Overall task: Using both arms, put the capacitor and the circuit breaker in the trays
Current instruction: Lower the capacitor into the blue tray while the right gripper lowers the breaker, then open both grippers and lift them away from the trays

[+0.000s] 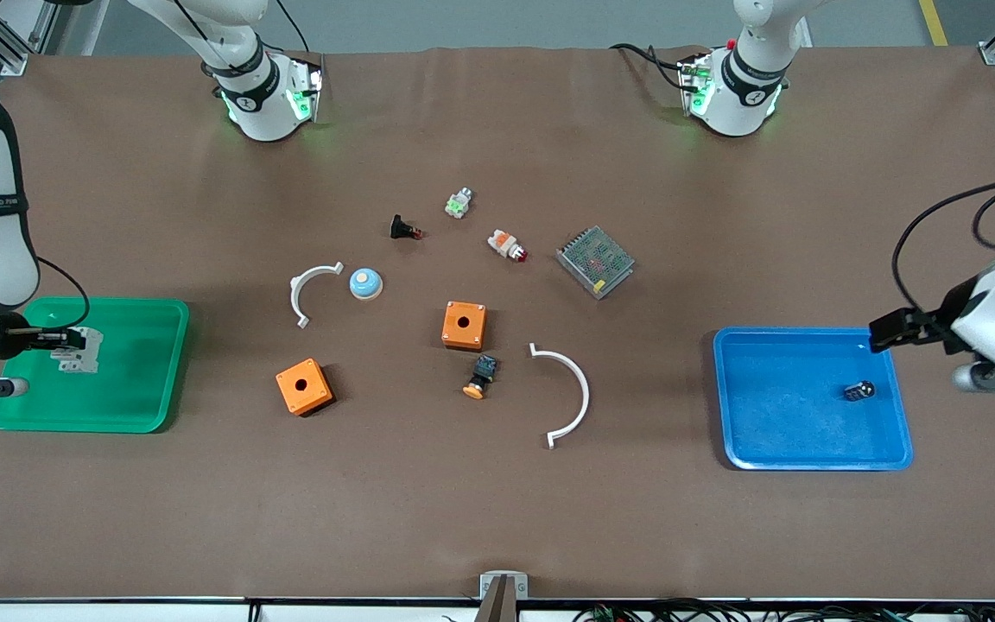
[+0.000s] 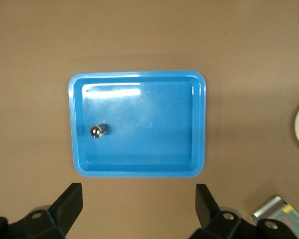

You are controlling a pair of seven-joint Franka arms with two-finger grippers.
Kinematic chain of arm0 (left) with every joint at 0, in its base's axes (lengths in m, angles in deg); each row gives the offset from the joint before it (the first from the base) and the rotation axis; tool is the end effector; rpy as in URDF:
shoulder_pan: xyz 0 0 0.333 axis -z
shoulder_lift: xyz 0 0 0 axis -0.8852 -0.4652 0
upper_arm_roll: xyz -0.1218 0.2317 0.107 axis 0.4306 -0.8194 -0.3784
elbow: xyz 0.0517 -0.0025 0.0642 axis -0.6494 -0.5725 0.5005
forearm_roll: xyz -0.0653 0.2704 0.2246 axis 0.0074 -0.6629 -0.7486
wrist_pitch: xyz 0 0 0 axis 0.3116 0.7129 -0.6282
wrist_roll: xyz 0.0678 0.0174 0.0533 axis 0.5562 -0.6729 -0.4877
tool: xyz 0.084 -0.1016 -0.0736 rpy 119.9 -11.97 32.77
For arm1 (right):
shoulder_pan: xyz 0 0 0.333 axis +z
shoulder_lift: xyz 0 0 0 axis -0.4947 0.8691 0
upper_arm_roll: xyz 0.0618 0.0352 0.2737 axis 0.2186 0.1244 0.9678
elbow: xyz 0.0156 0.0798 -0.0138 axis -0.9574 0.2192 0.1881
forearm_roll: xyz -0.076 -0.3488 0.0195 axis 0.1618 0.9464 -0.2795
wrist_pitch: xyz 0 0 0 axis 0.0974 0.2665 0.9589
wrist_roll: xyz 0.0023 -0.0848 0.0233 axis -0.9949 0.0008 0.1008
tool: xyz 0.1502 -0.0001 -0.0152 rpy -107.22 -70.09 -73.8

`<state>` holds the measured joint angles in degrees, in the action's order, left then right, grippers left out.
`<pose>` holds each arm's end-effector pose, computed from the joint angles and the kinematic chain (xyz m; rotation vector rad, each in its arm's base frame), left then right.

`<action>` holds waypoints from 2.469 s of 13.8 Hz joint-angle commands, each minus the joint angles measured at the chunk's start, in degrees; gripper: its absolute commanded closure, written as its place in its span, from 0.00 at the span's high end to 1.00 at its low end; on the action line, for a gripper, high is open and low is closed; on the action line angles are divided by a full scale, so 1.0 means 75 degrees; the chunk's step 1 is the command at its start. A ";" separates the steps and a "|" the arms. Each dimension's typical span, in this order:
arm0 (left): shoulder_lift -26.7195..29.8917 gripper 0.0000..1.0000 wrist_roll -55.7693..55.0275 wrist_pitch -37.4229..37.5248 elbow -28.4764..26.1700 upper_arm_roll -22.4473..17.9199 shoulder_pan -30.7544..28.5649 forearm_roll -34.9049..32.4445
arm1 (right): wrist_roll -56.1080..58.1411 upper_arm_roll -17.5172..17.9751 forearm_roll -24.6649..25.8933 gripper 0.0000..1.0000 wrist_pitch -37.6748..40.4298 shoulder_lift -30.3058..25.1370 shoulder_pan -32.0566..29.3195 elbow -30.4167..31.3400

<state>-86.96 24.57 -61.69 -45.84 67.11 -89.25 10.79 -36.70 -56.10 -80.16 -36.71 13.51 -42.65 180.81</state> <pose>0.6059 -0.0071 0.4749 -3.1300 0.0382 -0.0394 0.5599 -0.2103 0.2470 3.1030 -0.0166 -0.2895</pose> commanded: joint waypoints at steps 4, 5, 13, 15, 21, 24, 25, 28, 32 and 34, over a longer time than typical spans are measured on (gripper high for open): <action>0.0916 1.00 -0.0030 0.0814 0.0489 -0.0384 0.0652 0.0368 | -0.0016 0.0160 0.0191 0.15 -0.0840 0.0170 -0.0387 0.0668; 0.1209 1.00 0.0051 0.0815 0.0478 -0.1119 0.1305 0.0403 | -0.0016 0.0160 0.0191 0.15 -0.1109 0.0240 -0.0480 0.0773; 0.2254 1.00 0.0520 0.2067 0.0314 -0.4547 0.4030 0.1728 | -0.0004 0.0172 0.0144 0.62 -0.1569 0.0499 -0.0516 0.0751; 0.2465 1.00 0.0532 0.2232 0.0092 -0.4921 0.4310 0.1716 | -0.0004 0.0172 0.0120 0.97 -0.1476 0.0452 -0.0493 0.0739; 0.2606 1.00 0.0520 0.2244 -0.0015 -0.4947 0.4265 0.1704 | -0.0156 0.0219 0.0109 0.98 0.0314 -0.0869 -0.0014 0.0528; 0.2583 1.00 0.0520 0.2244 -0.0003 -0.4958 0.4242 0.1728 | -0.0857 0.0219 0.0109 0.98 0.1287 -0.1748 0.0536 0.0540; 0.2548 1.00 0.0520 0.2244 0.0020 -0.4970 0.4230 0.1740 | -0.1080 0.0219 0.0097 0.98 0.1569 -0.2053 0.0724 0.0563; 0.2524 1.00 0.0532 0.2221 0.0009 -0.4993 0.4195 0.1658 | -0.1631 0.0231 0.0074 0.98 0.2156 -0.2745 0.1228 0.0587; 0.2524 1.00 0.0532 0.2186 -0.0073 -0.4982 0.4183 0.1541 | -0.2160 0.0242 -0.0289 0.99 0.2625 -0.3250 0.1721 0.0575; 0.2559 1.00 0.0532 0.2034 -0.0237 -0.4982 0.4183 0.1540 | -0.2697 0.0242 -0.0278 0.99 0.2754 -0.3520 0.2037 0.0540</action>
<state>-68.79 27.64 -45.24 -45.89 29.91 -57.91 23.06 -53.38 -54.01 -81.21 -16.85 -9.87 -29.24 183.50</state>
